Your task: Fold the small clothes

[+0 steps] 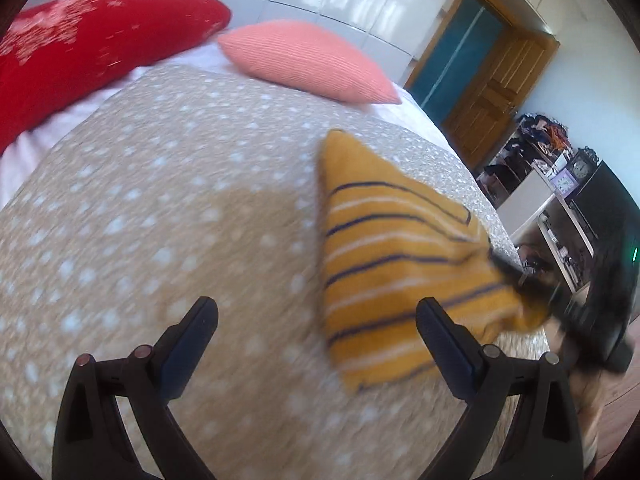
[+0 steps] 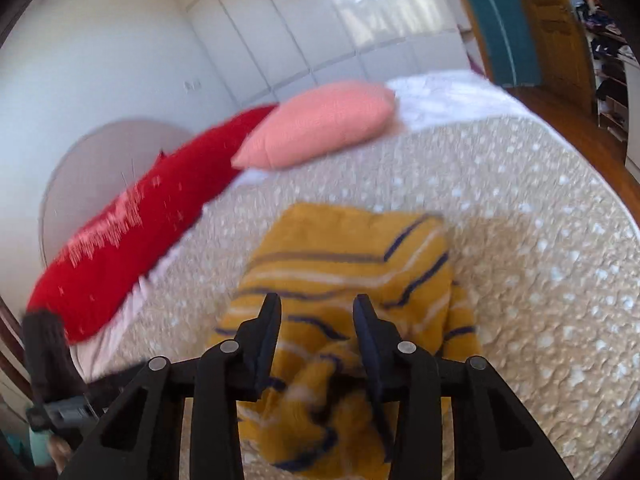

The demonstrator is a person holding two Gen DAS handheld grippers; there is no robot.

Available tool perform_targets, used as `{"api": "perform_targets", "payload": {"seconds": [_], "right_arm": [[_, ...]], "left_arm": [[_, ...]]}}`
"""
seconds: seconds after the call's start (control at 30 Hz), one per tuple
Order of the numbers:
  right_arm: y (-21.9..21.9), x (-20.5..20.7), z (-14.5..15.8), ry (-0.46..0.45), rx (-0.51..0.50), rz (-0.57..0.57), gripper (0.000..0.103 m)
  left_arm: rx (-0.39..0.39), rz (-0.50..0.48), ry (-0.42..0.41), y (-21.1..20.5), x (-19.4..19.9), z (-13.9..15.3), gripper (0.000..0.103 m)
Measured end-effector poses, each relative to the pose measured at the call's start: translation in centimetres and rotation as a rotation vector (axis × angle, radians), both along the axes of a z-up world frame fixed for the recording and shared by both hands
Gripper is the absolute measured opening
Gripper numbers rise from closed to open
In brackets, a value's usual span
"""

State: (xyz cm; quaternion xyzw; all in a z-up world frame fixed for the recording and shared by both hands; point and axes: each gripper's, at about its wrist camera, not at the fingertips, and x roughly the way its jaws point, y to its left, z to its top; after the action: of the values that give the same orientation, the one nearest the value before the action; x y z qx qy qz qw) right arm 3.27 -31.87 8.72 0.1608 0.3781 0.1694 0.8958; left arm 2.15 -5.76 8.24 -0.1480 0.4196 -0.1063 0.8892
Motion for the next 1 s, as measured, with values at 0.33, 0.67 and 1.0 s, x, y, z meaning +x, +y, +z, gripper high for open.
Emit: {"api": "perform_targets", "payload": {"seconds": [0.33, 0.67, 1.0], "right_arm": [[-3.8, -3.5, -3.8, 0.084, -0.002, -0.019, 0.031], [-7.4, 1.9, -5.5, 0.080, 0.235, -0.133, 0.083], [-3.7, 6.3, -5.8, 0.060, 0.687, 0.015, 0.049]], "left_arm": [[0.088, -0.128, 0.120, -3.0, 1.5, -3.8, 0.099], [-0.151, -0.213, 0.163, -1.1, 8.1, -5.2, 0.103], [-0.328, -0.296, 0.089, -0.4, 8.4, -1.0, 0.086]]}}
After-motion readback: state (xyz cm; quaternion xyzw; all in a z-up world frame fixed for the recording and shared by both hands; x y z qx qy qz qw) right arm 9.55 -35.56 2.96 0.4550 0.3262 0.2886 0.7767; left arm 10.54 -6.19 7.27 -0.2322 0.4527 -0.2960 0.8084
